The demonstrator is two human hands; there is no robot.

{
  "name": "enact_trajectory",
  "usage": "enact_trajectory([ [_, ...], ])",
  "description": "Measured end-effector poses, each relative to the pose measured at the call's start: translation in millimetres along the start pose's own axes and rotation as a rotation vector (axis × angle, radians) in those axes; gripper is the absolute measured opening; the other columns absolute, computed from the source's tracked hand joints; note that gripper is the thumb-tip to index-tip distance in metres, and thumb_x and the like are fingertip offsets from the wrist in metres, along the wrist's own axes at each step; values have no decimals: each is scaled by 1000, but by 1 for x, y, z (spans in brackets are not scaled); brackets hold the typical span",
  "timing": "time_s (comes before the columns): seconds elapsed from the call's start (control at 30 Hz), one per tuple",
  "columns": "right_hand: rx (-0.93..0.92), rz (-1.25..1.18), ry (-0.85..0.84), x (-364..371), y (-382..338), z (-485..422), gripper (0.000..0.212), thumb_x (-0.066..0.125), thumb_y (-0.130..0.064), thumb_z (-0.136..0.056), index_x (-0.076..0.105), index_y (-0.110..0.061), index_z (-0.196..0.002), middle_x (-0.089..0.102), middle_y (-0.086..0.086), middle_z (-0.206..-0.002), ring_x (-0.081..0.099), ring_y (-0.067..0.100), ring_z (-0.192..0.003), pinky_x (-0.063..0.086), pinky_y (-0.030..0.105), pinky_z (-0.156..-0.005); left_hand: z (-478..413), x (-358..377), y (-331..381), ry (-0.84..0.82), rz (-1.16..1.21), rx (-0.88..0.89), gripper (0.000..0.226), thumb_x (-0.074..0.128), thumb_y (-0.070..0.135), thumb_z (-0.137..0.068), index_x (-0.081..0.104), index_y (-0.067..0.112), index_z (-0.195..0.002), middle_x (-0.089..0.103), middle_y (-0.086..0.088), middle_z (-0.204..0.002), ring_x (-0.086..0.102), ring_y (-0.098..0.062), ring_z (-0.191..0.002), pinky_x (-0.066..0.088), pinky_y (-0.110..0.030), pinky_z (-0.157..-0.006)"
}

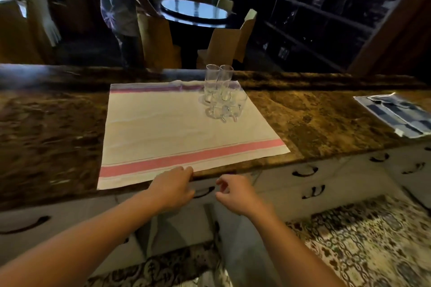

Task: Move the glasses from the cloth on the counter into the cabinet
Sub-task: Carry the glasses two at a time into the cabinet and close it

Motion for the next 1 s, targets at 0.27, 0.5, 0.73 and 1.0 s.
enact_trajectory([
  [0.27, 9, -14, -5, 21, 15, 26, 41, 63, -37, -88, 60, -27, -127, 65, -9, -111, 60, 7, -98, 53, 27, -85, 32, 25, 1, -47, 28, 16, 39, 58, 46, -88, 49, 26, -119, 54, 4, -111, 57, -16, -93, 50, -30, -77],
  [0.5, -7, -48, -18, 12, 34, 36, 40, 63, -33, -90, 60, -22, -128, 65, -6, -111, 58, 5, -95, 48, 20, -81, 26, 23, 27, -33, 51, 35, 35, 58, 45, -89, 50, 26, -117, 53, 5, -108, 55, -13, -92, 49, -28, -78],
  [0.73, -39, -61, 34, -23, 22, 13, 36, 64, -32, -90, 62, -20, -124, 64, -5, -109, 59, 8, -95, 49, 23, -82, 10, -12, 30, 64, 5, 47, 26, 57, 48, -87, 53, 30, -105, 54, 10, -97, 53, -10, -84, 46, -26, -71],
  [1.0, 3, -181, 150, -50, 17, -14, 28, 66, -37, -83, 65, -31, -110, 63, -17, -91, 60, 0, -84, 54, 22, -78, -33, -40, 21, 143, 44, 36, 27, 59, 59, -82, 50, 38, -98, 54, 15, -93, 54, -6, -81, 52, -27, -74],
])
Point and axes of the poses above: each hand's wrist, its own z-axis away from the middle knuckle, its own x-axis out of the palm, y = z × x, the point moved 10 cm from there along -z, towards the middle knuckle
